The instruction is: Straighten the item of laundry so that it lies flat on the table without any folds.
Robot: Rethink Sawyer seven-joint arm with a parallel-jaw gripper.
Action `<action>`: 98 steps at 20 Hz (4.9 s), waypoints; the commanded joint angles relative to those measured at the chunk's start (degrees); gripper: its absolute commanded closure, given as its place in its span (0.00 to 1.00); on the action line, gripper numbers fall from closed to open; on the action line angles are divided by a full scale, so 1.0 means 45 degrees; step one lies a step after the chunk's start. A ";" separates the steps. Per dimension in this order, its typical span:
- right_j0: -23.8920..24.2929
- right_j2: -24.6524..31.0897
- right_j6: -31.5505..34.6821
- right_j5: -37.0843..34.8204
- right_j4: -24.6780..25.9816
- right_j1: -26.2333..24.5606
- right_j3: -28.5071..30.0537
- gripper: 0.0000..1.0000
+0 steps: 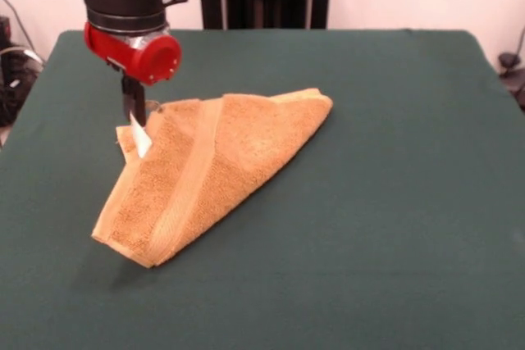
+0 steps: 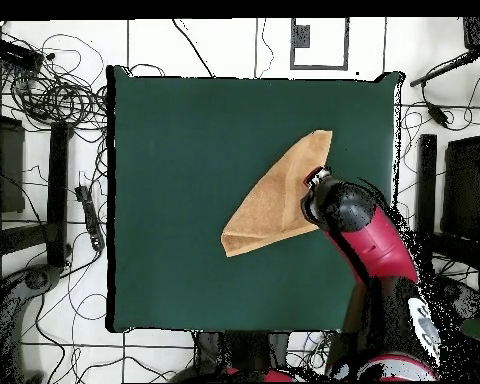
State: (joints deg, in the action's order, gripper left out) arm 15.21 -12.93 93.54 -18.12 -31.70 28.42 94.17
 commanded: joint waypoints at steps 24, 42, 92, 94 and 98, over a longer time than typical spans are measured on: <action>-0.3768 -0.1118 0.2974 -0.2961 0.1968 -0.2582 -0.3724 1.00; -0.1937 0.0026 0.5947 -0.1049 -0.1583 -0.0877 0.0166 1.00; -0.4800 -0.1818 1.2684 0.0317 -0.5697 -0.1642 0.1217 1.00; -0.4936 -0.1788 1.3192 -0.0235 -0.5753 -0.1583 0.1213 1.00; -0.5324 -0.1884 1.4277 -0.0794 -0.5800 -0.1519 0.1080 1.00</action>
State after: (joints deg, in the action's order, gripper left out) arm -5.76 -23.27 133.15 -13.13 -53.99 25.38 97.00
